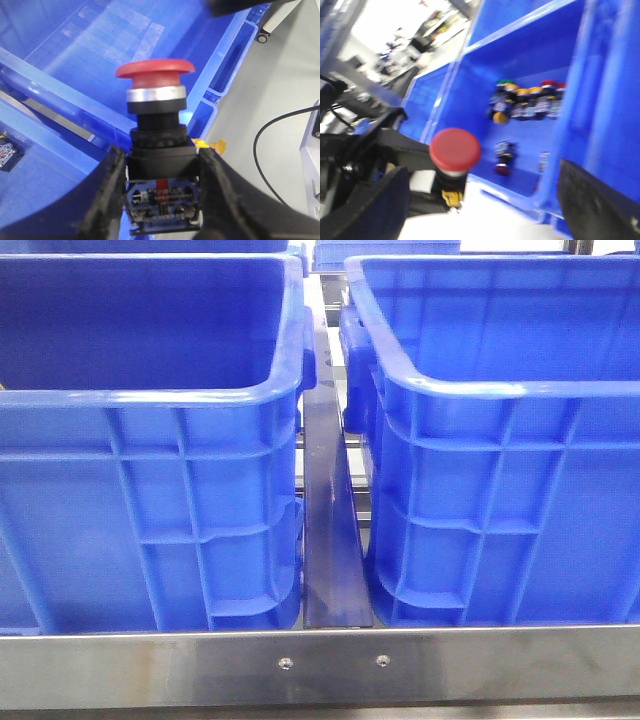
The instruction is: Pick red and yellow buttons and place in box
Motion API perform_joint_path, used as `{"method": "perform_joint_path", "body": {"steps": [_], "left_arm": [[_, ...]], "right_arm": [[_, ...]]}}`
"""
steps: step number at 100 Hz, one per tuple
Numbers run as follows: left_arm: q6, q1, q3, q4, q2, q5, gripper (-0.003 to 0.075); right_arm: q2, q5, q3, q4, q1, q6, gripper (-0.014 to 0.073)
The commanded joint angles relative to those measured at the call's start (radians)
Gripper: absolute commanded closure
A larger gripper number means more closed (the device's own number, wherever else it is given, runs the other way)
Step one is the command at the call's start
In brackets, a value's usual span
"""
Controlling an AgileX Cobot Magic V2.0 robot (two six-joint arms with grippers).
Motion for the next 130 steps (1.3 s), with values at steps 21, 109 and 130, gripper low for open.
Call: {"method": "perform_joint_path", "body": {"steps": [21,109,130], "left_arm": [[-0.003,-0.006,-0.028,-0.004,-0.019,-0.072,0.0739],[-0.001,-0.006,-0.028,0.010,-0.019,-0.068,0.0711],[-0.001,-0.006,-0.028,0.025,-0.021,-0.064,0.0314]], "right_arm": [[0.138,0.015,-0.047,0.176,0.117,-0.130,-0.0022],[0.290,-0.016,-0.142,0.184,0.291,-0.150,0.0440],[0.290,-0.022,-0.142,0.184,0.291,-0.175,0.0441]]}}
